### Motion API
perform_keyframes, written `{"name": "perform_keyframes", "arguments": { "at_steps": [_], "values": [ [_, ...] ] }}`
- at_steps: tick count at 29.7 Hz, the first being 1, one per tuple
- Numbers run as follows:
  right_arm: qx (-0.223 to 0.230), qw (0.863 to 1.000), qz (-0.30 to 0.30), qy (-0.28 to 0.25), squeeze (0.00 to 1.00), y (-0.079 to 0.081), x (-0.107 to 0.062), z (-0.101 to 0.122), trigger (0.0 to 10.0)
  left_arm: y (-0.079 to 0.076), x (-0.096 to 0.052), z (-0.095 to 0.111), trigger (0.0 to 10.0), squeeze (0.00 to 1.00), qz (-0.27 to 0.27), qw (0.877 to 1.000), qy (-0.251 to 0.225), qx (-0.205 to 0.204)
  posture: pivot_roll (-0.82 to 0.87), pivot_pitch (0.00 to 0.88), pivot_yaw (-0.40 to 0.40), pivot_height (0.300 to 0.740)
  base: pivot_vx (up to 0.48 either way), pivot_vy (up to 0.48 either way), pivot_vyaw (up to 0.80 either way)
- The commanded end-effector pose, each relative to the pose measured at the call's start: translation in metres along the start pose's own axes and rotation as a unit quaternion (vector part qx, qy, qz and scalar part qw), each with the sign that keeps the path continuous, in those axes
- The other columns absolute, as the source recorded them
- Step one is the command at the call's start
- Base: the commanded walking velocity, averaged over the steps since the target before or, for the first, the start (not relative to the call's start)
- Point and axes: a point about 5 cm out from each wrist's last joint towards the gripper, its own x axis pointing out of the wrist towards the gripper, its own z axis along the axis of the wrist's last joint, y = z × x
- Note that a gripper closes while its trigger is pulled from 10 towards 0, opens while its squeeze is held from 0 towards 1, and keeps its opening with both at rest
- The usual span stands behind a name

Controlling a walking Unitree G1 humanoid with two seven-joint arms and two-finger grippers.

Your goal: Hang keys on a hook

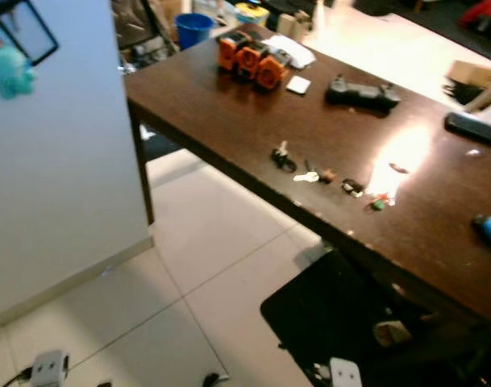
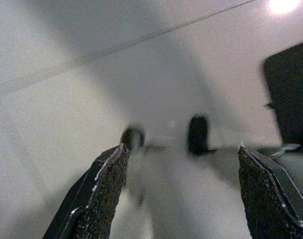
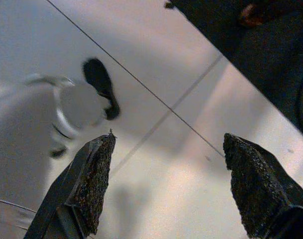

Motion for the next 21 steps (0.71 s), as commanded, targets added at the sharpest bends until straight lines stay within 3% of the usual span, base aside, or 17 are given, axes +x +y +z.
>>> {"name": "perform_keyframes", "arguments": {
  "at_steps": [1, 2, 3, 4, 6, 9, 10, 12, 13, 15, 16, 18, 19, 21],
  "values": [
    [-0.002, 1.0, -0.005, 0.016, 0.0, -0.003, -0.002, -0.011, 10.0, -0.007, 0.003, 0.005, 10.0, 0.0, -0.022, 0.999, -0.011, 0.02, 0.05, 0.063, -0.005, 0.74, 0.0, 0.0, -0.8],
    [0.0, 1.0, -0.007, 0.018, 0.0, -0.002, -0.002, -0.013, 10.0, -0.021, 0.01, 0.026, 10.0, 0.0, -0.06, 0.996, -0.051, 0.035, 0.05, 0.054, -0.004, 0.74, 0.0, 0.0, -0.8],
    [0.0, 1.0, -0.007, 0.018, 0.0, -0.002, -0.002, -0.013, 10.0, -0.021, 0.01, 0.026, 10.0, 0.0, -0.06, 0.996, -0.051, 0.035, 0.05, 0.054, -0.004, 0.74, 0.0, 0.0, -0.8],
    [-0.001, 1.0, -0.01, 0.022, 0.0, -0.002, -0.002, -0.015, 10.0, -0.034, 0.016, 0.047, 10.0, 0.0, -0.097, 0.99, -0.09, 0.046, 0.05, 0.049, -0.005, 0.74, 0.0, 0.0, -0.8],
    [-0.001, 1.0, -0.01, 0.022, 0.0, -0.002, -0.002, -0.015, 10.0, -0.034, 0.016, 0.047, 10.0, 0.0, -0.097, 0.99, -0.09, 0.046, 0.05, 0.049, -0.005, 0.74, 0.0, 0.0, -0.8],
    [0.008, 0.999, -0.028, 0.02, 0.0, -0.005, -0.004, -0.018, 10.0, -0.087, 0.018, 0.122, 10.0, 0.0, -0.227, 0.938, -0.238, 0.109, 0.05, 0.052, 0.01, 0.74, 0.184, 0.0, 0.0],
    [0.008, 0.999, -0.028, 0.02, 0.0, -0.005, -0.004, -0.018, 10.0, -0.087, 0.018, 0.122, 10.0, 0.0, -0.227, 0.938, -0.238, 0.109, 0.05, 0.052, 0.01, 0.74, 0.307, 0.0, 0.0],
    [0.028, 0.998, -0.061, 0.006, 0.0, -0.016, -0.005, -0.014, 10.0, -0.108, 0.011, 0.148, 10.0, 0.0, -0.271, 0.908, -0.293, 0.129, 0.04, 0.054, 0.014, 0.74, 0.326, 0.0, 0.0],
    [0.028, 0.998, -0.061, 0.006, 0.0, -0.016, -0.005, -0.014, 10.0, -0.108, 0.011, 0.148, 10.0, 0.0, -0.271, 0.908, -0.293, 0.129, 0.04, 0.054, 0.014, 0.74, 0.326, 0.0, 0.0],
    [0.054, 0.992, -0.111, -0.025, 0.0, -0.037, -0.01, -0.004, 10.0, -0.124, 0.003, 0.169, 10.0, 0.0, -0.301, 0.88, -0.339, 0.14, 0.03, 0.06, 0.017, 0.74, 0.364, 0.0, 0.0],
    [0.054, 0.992, -0.111, -0.025, 0.0, -0.037, -0.01, -0.004, 10.0, -0.124, 0.003, 0.169, 10.0, 0.0, -0.301, 0.88, -0.339, 0.14, 0.03, 0.06, 0.017, 0.74, 0.371, 0.0, 0.0],
    [0.077, 0.984, -0.152, -0.059, 0.0, -0.057, -0.015, 0.01, 10.0, -0.136, -0.005, 0.182, 10.0, 0.0, -0.324, 0.859, -0.368, 0.149, 0.02, 0.062, 0.018, 0.74, 0.375, 0.0, 0.0],
    [0.077, 0.984, -0.152, -0.059, 0.0, -0.057, -0.015, 0.01, 10.0, -0.136, -0.005, 0.182, 10.0, 0.0, -0.324, 0.859, -0.368, 0.149, 0.02, 0.062, 0.018, 0.74, 0.375, 0.0, 0.0],
    [0.075, 0.98, -0.167, -0.08, 0.0, -0.069, -0.019, 0.022, 10.0, -0.147, -0.015, 0.193, 10.0, 0.0, -0.356, 0.834, -0.39, 0.159, 0.01, 0.068, 0.025, 0.74, 0.388, 0.0, 0.0]
  ]
}}
